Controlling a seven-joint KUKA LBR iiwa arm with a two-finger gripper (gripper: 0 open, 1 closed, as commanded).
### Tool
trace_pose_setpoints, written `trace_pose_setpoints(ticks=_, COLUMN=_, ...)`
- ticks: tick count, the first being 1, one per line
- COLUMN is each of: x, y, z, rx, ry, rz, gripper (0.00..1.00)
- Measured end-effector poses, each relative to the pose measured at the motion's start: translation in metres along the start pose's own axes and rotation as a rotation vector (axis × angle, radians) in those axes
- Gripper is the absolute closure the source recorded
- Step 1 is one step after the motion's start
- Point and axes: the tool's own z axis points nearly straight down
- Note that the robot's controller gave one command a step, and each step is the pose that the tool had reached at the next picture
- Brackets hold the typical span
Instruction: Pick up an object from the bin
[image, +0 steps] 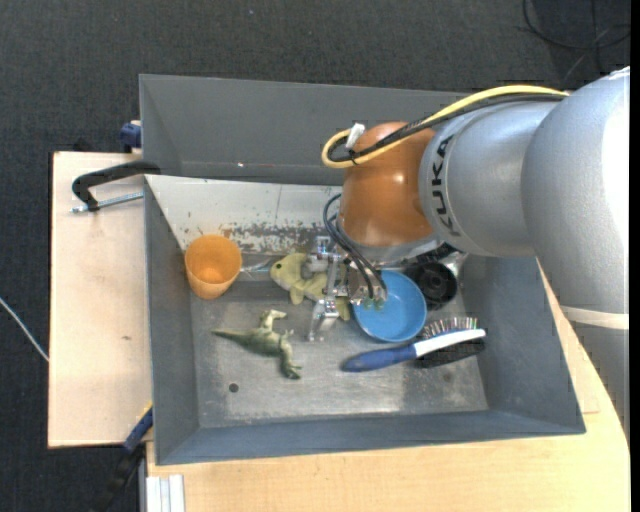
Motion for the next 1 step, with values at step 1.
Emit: trace_pose_setpoints(ticks=1, x=-0.0039, y=0.0186, z=-0.0010, rx=0.003, ry=0.003, rz=0.200, gripper=0.00)
